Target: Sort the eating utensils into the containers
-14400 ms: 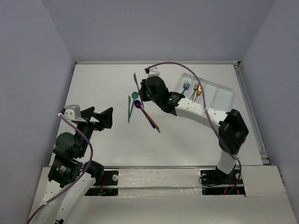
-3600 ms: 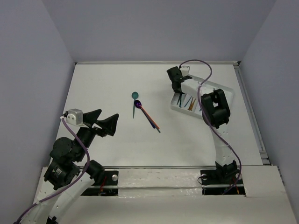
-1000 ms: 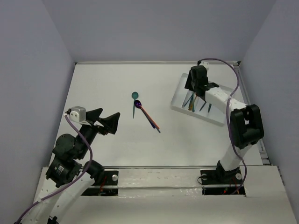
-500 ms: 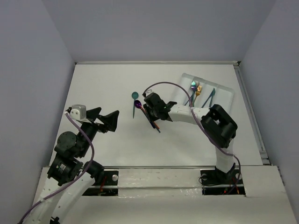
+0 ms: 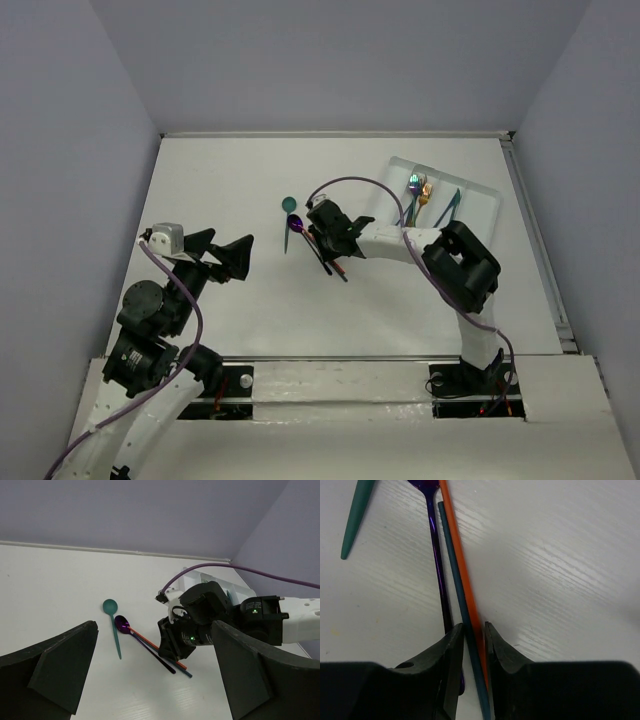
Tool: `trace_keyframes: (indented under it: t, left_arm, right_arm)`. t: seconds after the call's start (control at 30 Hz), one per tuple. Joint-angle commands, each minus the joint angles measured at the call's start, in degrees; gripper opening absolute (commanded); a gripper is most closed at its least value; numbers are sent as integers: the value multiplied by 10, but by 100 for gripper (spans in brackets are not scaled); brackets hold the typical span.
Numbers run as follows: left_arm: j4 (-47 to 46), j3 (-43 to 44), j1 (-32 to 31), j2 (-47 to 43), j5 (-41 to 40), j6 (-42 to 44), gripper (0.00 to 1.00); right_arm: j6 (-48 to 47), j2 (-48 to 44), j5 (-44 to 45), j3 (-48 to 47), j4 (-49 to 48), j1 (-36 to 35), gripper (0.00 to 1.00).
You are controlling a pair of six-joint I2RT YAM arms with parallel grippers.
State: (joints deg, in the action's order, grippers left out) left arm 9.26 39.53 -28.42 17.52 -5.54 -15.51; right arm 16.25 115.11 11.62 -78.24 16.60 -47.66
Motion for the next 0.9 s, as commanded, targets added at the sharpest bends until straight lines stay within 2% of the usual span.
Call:
trace_keyframes:
  t: [0.0,0.07,0.17,0.23,0.27,0.4,0.57,0.67,0.87]
  left_arm:
    - [-30,15,3,8,11,6,99]
    - [-30,14,3,8,11,5,99]
    - [-30,14,3,8,11,5,99]
    - [-30,14,3,8,12,6,99]
    - [-30,14,3,8,12,5,99]
    - [-30,14,3,7,13,6,99]
    - [-32,14,3,7,15,5,99]
    - [-32,14,3,6,17,5,99]
    - [-34,13,3,4,19,4,99]
  right_arm:
    - [4,9,21,-22,14,0,28]
    - [7,8,22,-18,12,0,24]
    - [11,13,36,-21,19,0,24]
    - [12,18,51,-27,38,0,28]
    - [12,20,62,-31,42,0,35]
    - [8,19,78,-31,61,0,39]
    - [5,16,89,-33,84,0,23]
    - [11,10,106,-31,90,0,5]
    - [19,-27,140,-19,70,0,0]
